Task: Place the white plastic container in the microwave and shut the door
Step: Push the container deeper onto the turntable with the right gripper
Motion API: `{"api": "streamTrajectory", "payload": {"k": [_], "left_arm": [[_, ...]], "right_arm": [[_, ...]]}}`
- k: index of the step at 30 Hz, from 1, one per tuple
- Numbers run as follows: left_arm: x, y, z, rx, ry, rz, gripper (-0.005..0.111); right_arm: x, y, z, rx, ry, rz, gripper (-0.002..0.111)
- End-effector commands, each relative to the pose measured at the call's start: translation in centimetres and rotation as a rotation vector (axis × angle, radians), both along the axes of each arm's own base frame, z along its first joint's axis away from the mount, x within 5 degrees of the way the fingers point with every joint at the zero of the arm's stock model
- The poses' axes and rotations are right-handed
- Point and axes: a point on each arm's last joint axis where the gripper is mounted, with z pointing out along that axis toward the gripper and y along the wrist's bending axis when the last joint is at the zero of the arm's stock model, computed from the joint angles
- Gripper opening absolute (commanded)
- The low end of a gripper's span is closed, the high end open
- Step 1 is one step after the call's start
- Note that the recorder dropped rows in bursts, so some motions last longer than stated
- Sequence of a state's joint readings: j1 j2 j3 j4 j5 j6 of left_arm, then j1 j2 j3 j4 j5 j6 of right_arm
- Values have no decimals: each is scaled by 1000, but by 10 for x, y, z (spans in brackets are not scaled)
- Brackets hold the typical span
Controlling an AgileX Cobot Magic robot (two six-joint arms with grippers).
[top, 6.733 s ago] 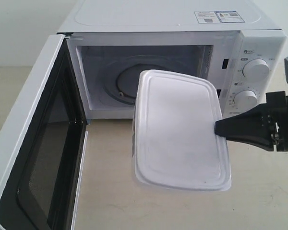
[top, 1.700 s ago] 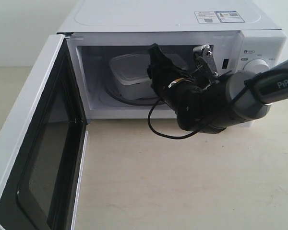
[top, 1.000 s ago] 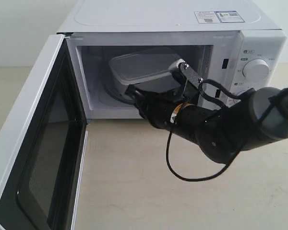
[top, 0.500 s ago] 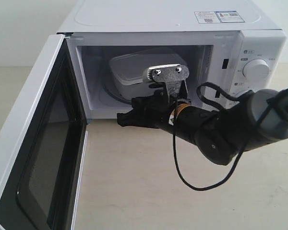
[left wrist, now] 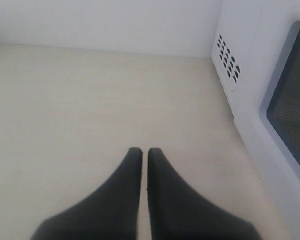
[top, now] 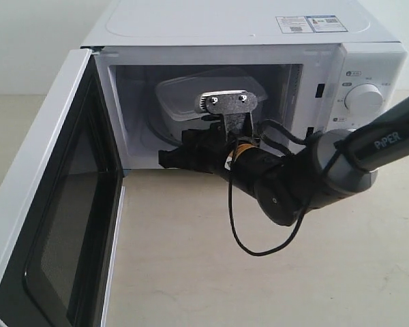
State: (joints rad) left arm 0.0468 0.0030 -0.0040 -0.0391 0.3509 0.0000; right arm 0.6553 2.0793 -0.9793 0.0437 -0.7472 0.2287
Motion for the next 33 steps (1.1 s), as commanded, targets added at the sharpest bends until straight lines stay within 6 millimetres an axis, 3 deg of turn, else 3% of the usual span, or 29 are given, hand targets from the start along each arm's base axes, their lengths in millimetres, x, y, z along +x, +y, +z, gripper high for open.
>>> {"api": "streamTrajectory", "payload": {"k": [1, 14, 23, 28, 33], "left_arm": [[0, 0, -1, -8, -7, 4, 4], [0, 0, -1, -8, -7, 4, 4], [0, 0, -1, -8, -7, 4, 4], [0, 0, -1, -8, -7, 4, 4], [0, 0, -1, -8, -7, 4, 4]], "right_arm": [[13, 4, 3, 16, -27, -26, 0], [41, 24, -11, 5, -1, -43, 0], [42, 24, 2, 14, 23, -47, 0], [28, 12, 3, 31, 61, -71, 0], [-17, -14, 10, 16, 135, -64, 0]]}}
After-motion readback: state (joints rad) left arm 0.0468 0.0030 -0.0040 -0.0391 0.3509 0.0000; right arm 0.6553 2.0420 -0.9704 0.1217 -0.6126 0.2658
